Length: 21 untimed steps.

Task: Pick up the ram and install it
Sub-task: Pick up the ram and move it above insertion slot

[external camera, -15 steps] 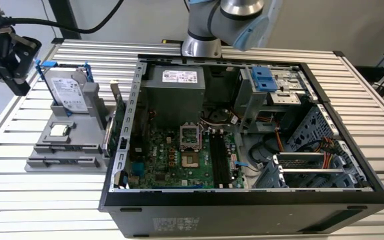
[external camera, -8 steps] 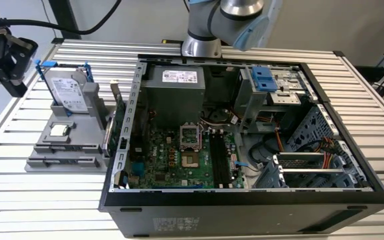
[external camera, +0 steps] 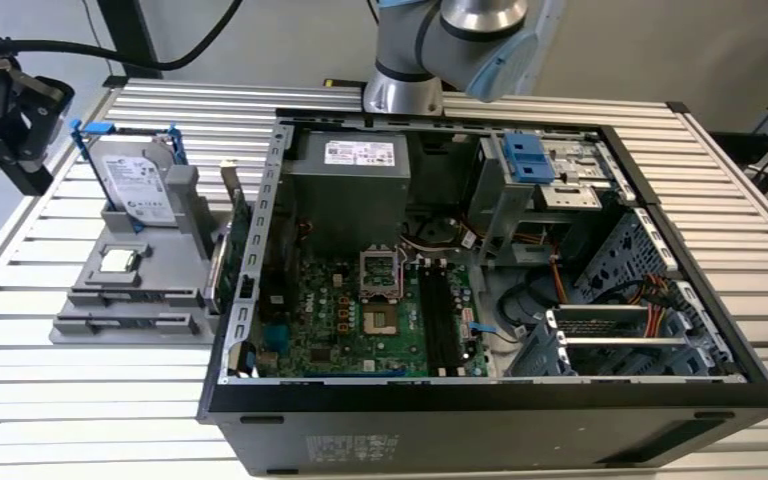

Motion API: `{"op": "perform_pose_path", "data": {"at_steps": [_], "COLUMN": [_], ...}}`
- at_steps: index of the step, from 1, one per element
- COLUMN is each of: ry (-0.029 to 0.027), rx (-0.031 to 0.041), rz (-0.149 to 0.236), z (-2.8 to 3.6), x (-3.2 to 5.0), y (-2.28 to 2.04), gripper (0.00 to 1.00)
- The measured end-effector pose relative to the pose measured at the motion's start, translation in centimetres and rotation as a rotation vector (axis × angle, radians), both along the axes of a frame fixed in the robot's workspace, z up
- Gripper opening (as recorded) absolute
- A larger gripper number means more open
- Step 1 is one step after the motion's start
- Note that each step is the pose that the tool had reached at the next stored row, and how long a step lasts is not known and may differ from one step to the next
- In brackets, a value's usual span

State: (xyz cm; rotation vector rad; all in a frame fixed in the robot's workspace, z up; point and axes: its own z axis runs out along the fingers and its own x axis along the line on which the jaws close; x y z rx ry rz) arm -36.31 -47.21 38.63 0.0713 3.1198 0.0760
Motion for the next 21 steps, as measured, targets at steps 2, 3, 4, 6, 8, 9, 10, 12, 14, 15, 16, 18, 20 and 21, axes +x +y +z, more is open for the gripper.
{"op": "perform_pose_path", "data": {"at_steps": [2, 3, 4, 6, 8, 9, 10, 12, 14, 15, 16, 18, 20, 21], "ry": [0.0000, 0.0000, 0.0000, 0.0000, -0.0001, -0.0001, -0.0001, -0.0001, 0.0000, -0.0001, -0.0001, 0.0000, 0.0001, 0.0001], "rx": [0.0000, 0.0000, 0.0000, 0.0000, 0.0001, 0.0001, 0.0001, 0.0000, 0.0000, 0.0000, 0.0000, -0.0001, 0.0000, 0.0000], "rz": [0.000, 0.000, 0.000, 0.002, 0.010, 0.015, 0.020, 0.032, 0.043, 0.049, 0.053, 0.061, 0.068, 0.074], "z": [0.00, 0.00, 0.00, 0.00, 0.00, 0.00, 0.01, 0.01, 0.03, 0.03, 0.03, 0.03, 0.03, 0.04], "x": [0.00, 0.00, 0.00, 0.00, 0.00, 0.00, 0.00, 0.00, 0.00, 0.00, 0.00, 0.00, 0.00, 0.00], "y": [-0.01, -0.01, -0.01, -0.01, -0.01, -0.01, -0.01, -0.01, -0.01, -0.01, -0.01, -0.02, -0.02, -0.01], "gripper": [0.00, 0.00, 0.00, 0.00, 0.00, 0.00, 0.00, 0.00, 0.00, 0.00, 0.00, 0.00, 0.00, 0.00]}}
